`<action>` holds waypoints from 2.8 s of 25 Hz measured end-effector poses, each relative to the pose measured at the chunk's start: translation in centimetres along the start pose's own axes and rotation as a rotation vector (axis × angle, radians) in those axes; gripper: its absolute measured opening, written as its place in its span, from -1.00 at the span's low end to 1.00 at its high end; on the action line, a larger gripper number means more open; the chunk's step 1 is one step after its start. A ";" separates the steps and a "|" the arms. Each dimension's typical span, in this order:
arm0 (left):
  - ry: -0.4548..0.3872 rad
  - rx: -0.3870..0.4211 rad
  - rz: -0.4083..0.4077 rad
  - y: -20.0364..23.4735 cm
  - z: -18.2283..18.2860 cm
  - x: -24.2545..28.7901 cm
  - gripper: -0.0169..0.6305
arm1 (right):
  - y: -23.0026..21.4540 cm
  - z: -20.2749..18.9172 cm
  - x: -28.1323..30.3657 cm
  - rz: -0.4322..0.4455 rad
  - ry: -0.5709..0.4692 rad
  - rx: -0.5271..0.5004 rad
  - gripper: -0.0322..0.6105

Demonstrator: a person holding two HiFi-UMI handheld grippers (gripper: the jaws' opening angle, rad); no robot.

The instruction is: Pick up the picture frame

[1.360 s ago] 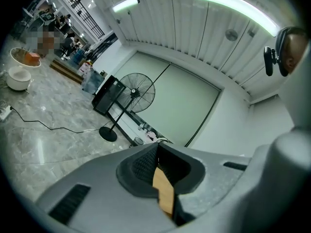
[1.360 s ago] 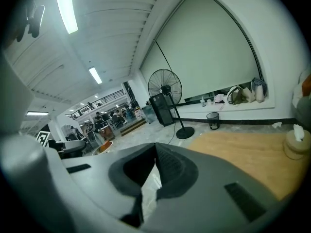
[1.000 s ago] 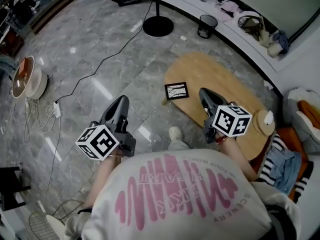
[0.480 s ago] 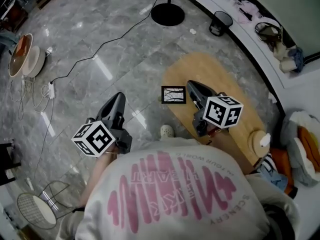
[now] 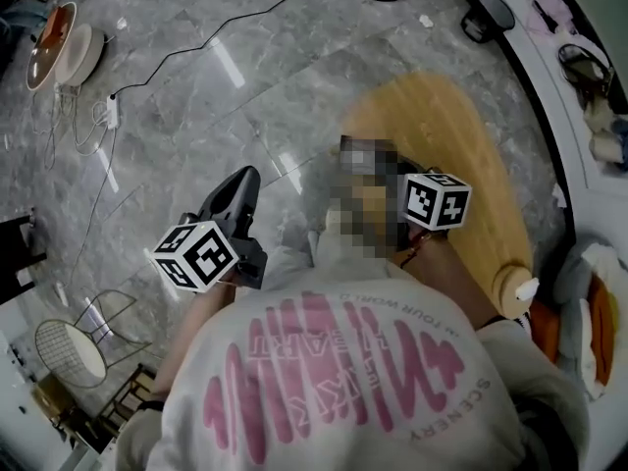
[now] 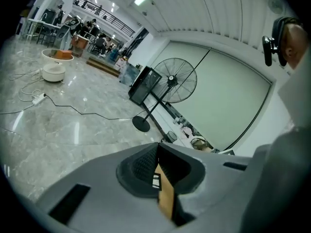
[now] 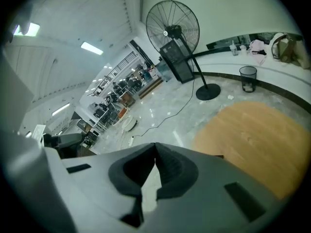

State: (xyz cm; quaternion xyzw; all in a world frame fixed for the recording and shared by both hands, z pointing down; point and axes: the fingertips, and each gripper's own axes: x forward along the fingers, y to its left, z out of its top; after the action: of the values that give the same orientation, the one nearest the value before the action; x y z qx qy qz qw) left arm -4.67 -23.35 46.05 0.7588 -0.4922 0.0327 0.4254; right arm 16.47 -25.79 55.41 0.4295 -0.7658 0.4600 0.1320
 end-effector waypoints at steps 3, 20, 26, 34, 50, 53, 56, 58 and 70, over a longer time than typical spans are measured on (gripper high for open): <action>0.044 -0.021 0.032 1.4 -1.5 0.2 -0.94 | -1.5 -2.0 2.4 0.003 0.071 0.009 -0.88; 0.185 -0.174 0.235 7.4 -10.8 -0.6 -0.94 | -11.3 -13.3 9.1 -0.139 0.448 -0.314 -0.77; 0.191 -0.211 0.249 7.2 -11.7 -0.3 -0.94 | -12.9 -15.6 10.7 -0.083 0.663 -0.716 -0.46; 0.195 -0.232 0.271 7.7 -12.1 -0.5 -0.94 | -14.7 -18.7 11.7 -0.047 0.797 -1.000 -0.43; 0.203 -0.209 0.180 8.4 -12.8 -0.2 -0.94 | -14.9 -19.5 12.2 -0.212 0.821 -1.097 -0.66; 0.205 -0.195 0.161 8.7 -13.2 -1.7 -0.94 | -14.3 -21.0 11.2 -0.250 0.858 -0.997 -0.68; 0.196 -0.182 0.136 8.7 -13.5 -3.5 -0.94 | -13.0 -23.3 9.3 -0.280 0.868 -0.892 -0.68; 0.185 -0.168 0.120 8.9 -13.4 -5.0 -0.94 | -12.1 -24.9 8.0 -0.304 0.870 -0.828 -0.68; 0.144 -0.077 0.077 10.1 -12.3 -13.6 -0.94 | -3.3 -29.7 1.8 -0.333 0.641 -0.096 -0.68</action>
State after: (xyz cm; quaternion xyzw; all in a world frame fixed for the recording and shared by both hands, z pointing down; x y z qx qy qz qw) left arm -14.95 -6.76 53.66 0.7179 -0.4901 0.0846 0.4871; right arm 12.25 -3.13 74.57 0.3756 -0.6257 0.5072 0.4585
